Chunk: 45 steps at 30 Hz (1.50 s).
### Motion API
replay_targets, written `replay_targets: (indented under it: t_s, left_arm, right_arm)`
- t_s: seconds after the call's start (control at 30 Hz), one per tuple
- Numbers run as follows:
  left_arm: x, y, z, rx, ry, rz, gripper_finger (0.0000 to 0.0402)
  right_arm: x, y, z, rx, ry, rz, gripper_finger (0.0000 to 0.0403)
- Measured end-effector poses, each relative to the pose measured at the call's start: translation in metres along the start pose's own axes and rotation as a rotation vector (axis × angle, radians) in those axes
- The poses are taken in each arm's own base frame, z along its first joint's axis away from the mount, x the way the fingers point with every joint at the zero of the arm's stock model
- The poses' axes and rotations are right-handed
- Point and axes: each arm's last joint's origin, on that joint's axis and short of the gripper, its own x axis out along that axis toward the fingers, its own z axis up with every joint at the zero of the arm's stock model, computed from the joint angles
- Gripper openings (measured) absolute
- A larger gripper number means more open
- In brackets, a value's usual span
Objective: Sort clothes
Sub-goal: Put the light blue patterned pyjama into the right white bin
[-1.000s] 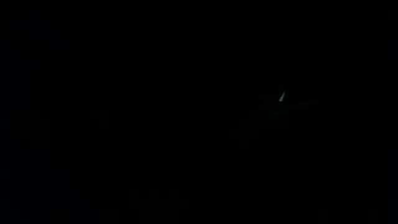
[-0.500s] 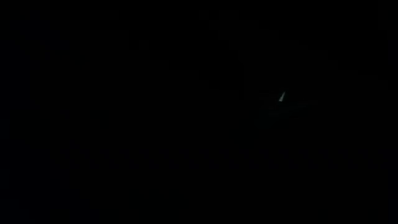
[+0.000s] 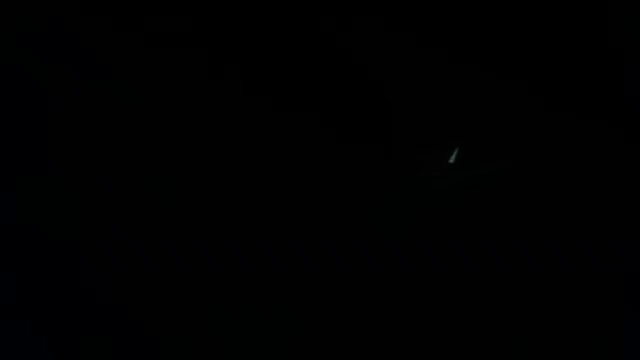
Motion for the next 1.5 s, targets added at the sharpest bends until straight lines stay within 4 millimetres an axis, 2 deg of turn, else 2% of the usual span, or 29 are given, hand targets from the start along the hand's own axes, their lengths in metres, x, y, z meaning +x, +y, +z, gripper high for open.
replay_targets:
  t_s: [0.13, 0.27, 0.5, 0.73, 0.93, 1.13, 1.33, 1.5]
  left_arm:
    - [0.000, 0.000, 0.000, -0.015, 0.000, 0.000, 0.0001]
    - [0.000, 0.000, 0.000, -0.020, 0.000, 0.000, 0.0001]
    - [0.000, 0.000, 0.000, -0.020, 0.001, 0.000, 0.0001]
    - [0.000, 0.000, 0.000, -0.026, -0.004, 0.000, 0.0001]
    - [0.000, 0.000, 0.000, -0.025, -0.004, 0.000, 0.0001]
    - [0.000, 0.000, 0.000, -0.021, 0.001, 0.000, 0.0001]
    - [0.000, 0.000, 0.000, -0.019, 0.000, 0.000, 0.0001]
    - [0.000, 0.000, 0.000, -0.014, 0.000, 0.000, 0.0001]
  right_arm:
    - [-0.037, -0.001, 0.001, 0.027, -0.113, 0.068, 0.0147]
    - [-0.069, 0.010, -0.002, 0.021, -0.194, 0.190, 0.0147]
    - [-0.104, 0.057, -0.016, -0.081, -0.280, 0.413, 0.0147]
    - [-0.131, 0.112, -0.031, -0.188, -0.396, 0.515, 0.0147]
    - [-0.142, 0.165, -0.046, -0.324, -0.468, 0.525, 0.0147]
    - [-0.140, 0.215, -0.057, -0.459, -0.521, 0.544, 0.0147]
    - [-0.132, 0.250, -0.057, -0.531, -0.575, 0.553, 0.0147]
    - [-0.125, 0.267, -0.054, -0.513, -0.598, 0.568, 0.0147]
